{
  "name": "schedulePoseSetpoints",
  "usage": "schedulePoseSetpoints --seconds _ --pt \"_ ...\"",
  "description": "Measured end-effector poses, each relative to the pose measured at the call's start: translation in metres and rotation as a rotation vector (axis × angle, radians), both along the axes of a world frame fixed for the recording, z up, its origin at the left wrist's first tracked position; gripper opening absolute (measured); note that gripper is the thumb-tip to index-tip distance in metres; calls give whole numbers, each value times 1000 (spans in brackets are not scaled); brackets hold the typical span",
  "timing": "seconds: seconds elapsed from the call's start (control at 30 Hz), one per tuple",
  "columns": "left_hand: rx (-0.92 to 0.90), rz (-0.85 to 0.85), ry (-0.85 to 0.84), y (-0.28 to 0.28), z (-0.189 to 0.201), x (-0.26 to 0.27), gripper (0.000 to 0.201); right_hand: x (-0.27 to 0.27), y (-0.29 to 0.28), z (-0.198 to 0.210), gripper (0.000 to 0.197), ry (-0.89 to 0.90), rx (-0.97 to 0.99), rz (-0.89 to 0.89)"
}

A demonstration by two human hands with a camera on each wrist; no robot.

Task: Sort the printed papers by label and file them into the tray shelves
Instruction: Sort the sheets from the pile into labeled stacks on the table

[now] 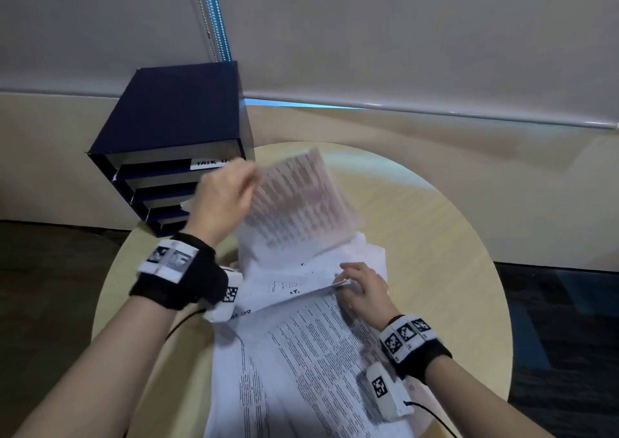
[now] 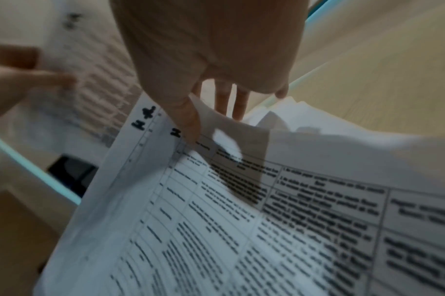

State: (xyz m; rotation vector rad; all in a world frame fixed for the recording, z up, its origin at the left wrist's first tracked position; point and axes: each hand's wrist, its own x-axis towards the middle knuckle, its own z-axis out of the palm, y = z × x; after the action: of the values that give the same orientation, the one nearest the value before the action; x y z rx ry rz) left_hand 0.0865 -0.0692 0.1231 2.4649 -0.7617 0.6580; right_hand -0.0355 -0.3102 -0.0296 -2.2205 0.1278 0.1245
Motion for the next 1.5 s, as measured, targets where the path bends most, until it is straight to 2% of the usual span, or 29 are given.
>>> schedulePoseSetpoints --seconds 0.07,0.17,0.3,0.4,0.5,0.6,0.63,0.7,0.8,0.93,1.03,1.1,1.2,1.27,1.3,1.37,1.4,1.47,1.5 --pt "-226 34 66 15 22 1 8 -6 -12 14 12 49 298 8" --pt "-452 63 277 36 43 5 9 -17 -34 43 3 -7 445 -32" --pt "-479 66 524 48 48 6 20 -24 -62 71 6 -49 639 -108" --pt "-472 -2 767 43 42 3 32 -21 -77 85 29 -56 770 -153" --pt "-312 -55 933 31 22 -1 33 -15 -73 93 27 -64 750 -132" --pt "-155 -107 1069 13 -3 -7 37 -10 -52 93 13 -47 586 -110" --pt "-137 -129 1116 8 -12 -10 38 -8 -42 91 3 -29 559 -108" --pt "-122 -165 1179 -2 -26 -15 40 -2 -29 82 17 -3 554 -103" --pt "-118 -183 1237 -9 -42 -17 42 7 -12 73 10 -12 539 -69" --pt "-71 -229 1233 -10 -58 -12 41 18 -1 64 16 -11 475 -29" --pt "-118 -239 1126 -15 -66 -19 21 21 0 56 19 -44 410 -54" --pt "-117 -210 1090 -22 -69 -33 19 20 -1 47 21 -62 378 -89" --pt "154 -251 1017 -30 -92 -48 21 13 -3 36 13 -46 373 -126" --pt "295 -291 1008 -34 -110 -53 10 5 -1 32 33 23 502 -157" --pt "279 -293 1052 -37 -116 -55 6 1 -1 30 44 55 567 -165" --pt "203 -283 1083 -47 -122 -54 21 -7 -4 27 49 101 623 -171" --pt "198 -263 1031 -52 -121 -51 28 -9 -6 24 42 118 609 -169" --pt "236 -190 810 -59 -125 -34 26 -12 -13 20 23 110 496 -195" --pt "281 -140 693 -60 -128 -23 26 -12 -18 14 24 98 416 -207"
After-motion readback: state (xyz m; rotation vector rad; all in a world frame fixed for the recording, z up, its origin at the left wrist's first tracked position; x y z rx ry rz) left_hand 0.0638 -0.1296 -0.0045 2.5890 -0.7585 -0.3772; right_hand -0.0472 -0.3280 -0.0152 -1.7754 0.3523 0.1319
